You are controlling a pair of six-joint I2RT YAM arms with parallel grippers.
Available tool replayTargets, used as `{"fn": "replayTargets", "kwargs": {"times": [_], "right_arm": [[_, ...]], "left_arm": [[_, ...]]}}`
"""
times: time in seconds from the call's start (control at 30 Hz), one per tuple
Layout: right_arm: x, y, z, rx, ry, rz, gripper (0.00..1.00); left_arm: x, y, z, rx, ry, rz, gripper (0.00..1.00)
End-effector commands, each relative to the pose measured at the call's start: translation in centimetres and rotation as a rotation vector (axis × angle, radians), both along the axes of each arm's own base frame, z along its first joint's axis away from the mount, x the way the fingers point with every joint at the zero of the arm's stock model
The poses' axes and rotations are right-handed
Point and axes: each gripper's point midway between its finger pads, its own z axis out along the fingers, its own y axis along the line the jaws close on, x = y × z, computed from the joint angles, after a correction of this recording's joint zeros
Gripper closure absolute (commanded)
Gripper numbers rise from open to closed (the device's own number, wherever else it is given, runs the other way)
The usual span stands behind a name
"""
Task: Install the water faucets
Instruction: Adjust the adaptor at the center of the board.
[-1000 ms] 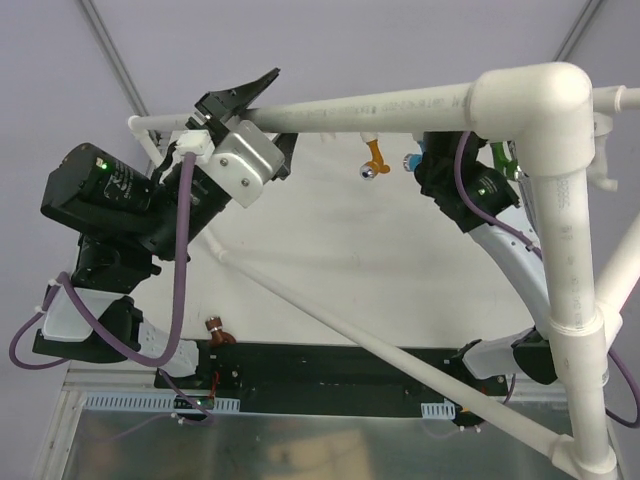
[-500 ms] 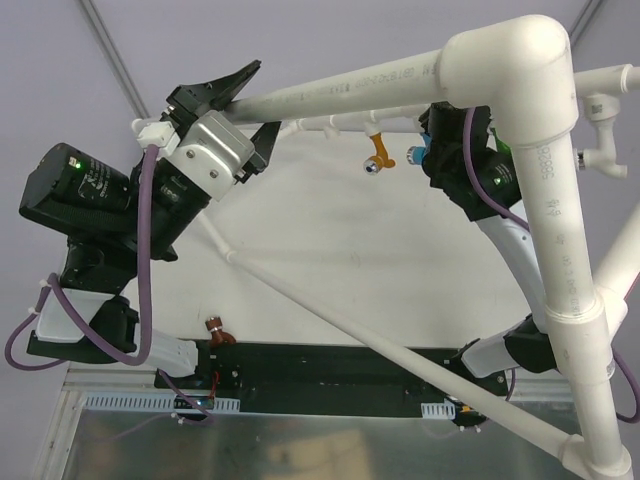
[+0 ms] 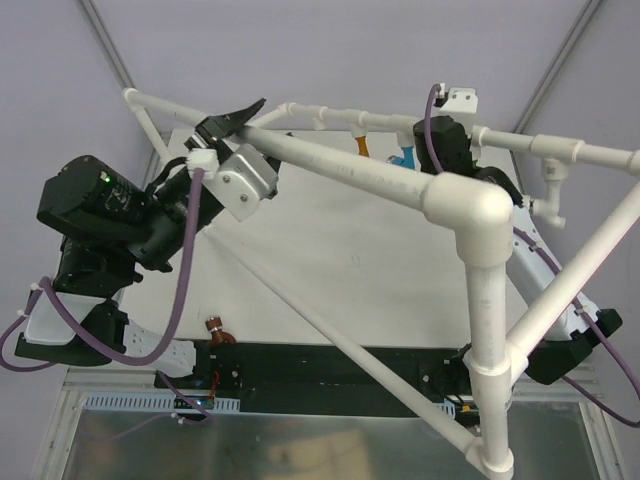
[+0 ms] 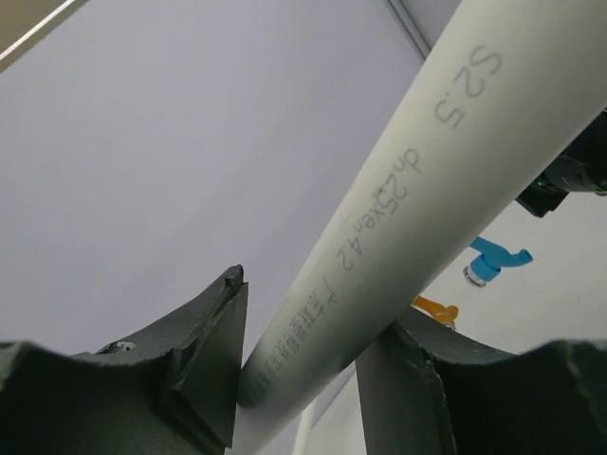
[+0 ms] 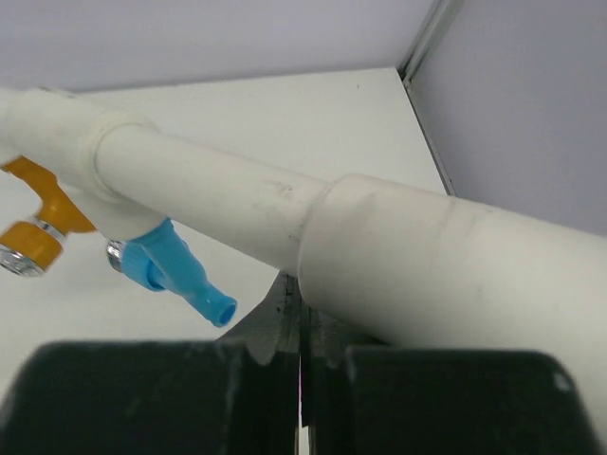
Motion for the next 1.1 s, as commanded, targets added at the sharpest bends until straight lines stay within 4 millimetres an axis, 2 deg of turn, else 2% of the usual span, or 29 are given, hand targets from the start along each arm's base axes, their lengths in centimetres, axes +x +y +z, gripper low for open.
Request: {"fn": "replayTargets", "kwargs": {"times": [0.0, 0.13, 0.37, 0.53, 0.63, 0.73, 0.87, 0.93, 1.0, 1.07], "right_arm": [[-1.0, -4.4, 1.1, 0.025, -0.079, -0.149, 1.00], [-1.0, -3.5, -1.6, 0.050, -0.011, -0.117, 1.00], [-1.6, -2.2, -6.2, 0.125, 0.076, -0.068, 1.00], [-1.7, -0.3, -9.1, 0.244, 0.109, -0.019, 1.00], [-1.0, 1.4, -9.8, 0.367, 0.069, 0.008, 1.00], [-0.5, 2.8, -10.3, 0.501, 0.030, 0.016, 0.92], [0.1, 3.7, -12.4, 0.596, 0.029, -0.029, 0.87], [0.3, 3.8, -13.8, 0.622, 0.034, -0.063, 0.75], [0.5, 3.2, -15.2, 0.663, 0.009, -0.138, 0.73], [0.6, 2.7, -16.6, 0.687, 0.001, -0.201, 0.65]], "left_arm": [[-0.5, 11.7, 6.1, -0.536, 0.111, 0.043, 1.00], [-0.3, 10.7, 5.2, -0.507, 0.120, 0.045, 1.00], [0.1, 7.6, 3.7, -0.433, 0.124, 0.045, 1.00], [0.3, 6.0, 3.9, -0.420, 0.106, 0.043, 1.00], [0.3, 5.4, 4.1, -0.419, 0.102, 0.035, 1.00], [0.4, 4.9, 4.5, -0.422, 0.099, 0.037, 1.00], [0.4, 3.7, 4.9, -0.424, 0.097, 0.026, 1.00], [0.5, 3.2, 5.1, -0.422, 0.096, 0.027, 1.00], [0.6, 2.5, 5.1, -0.416, 0.094, 0.024, 1.00], [0.7, 1.6, 5.1, -0.401, 0.090, 0.021, 1.00]]}}
